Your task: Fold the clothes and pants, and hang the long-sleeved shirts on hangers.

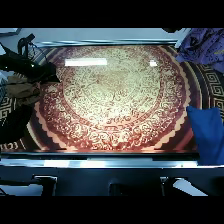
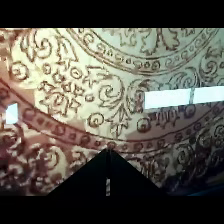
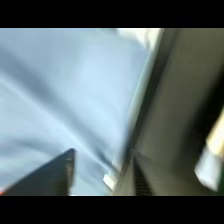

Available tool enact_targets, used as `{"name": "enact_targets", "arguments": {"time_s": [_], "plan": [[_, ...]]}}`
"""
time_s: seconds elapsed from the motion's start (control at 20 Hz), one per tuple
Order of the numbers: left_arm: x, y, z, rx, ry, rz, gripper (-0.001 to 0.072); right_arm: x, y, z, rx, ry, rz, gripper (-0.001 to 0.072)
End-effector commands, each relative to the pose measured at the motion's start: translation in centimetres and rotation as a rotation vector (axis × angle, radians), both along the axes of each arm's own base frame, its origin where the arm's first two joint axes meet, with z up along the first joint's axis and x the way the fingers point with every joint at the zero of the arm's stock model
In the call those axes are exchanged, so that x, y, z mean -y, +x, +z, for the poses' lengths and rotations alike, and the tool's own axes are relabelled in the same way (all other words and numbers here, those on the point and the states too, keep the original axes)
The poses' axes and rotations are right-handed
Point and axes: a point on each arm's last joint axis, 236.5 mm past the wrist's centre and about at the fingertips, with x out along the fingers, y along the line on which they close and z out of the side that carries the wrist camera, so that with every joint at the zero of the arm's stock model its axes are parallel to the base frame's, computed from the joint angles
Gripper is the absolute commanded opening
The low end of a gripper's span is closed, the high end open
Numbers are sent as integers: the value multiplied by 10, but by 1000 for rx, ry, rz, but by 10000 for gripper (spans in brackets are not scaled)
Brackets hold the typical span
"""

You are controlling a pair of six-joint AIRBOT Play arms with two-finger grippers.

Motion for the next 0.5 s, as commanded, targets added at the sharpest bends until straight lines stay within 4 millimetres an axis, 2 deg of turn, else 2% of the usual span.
{"name": "enact_targets", "arguments": {"time_s": [0.0, 0.05, 0.15, 0.2, 0.3, 0.4, 0.45], "plan": [[-1, 0, 0, 0, 0, 6, 17, 27, 98, 76, 386, -208, 141, 275], [-1, 1, 0, 1, 1, 7, 17, 17, 127, 92, 444, -236, 220, 221], [-7, 2, -2, 4, 25, 16, 17, -31, 186, 104, 510, -240, 423, 112], [-11, 3, -3, 6, 43, 24, 16, -67, 215, 106, 535, -230, 535, 40], [-20, 4, -4, 14, 86, 33, 16, -149, 265, 112, 585, -220, 769, 29], [-26, 3, -5, 38, 158, 6, 15, -236, 291, 116, 620, -208, 1005, 29], [-29, 2, -5, 53, 199, 3, 15, -275, 295, 115, 626, -190, 1103, 29]]}}
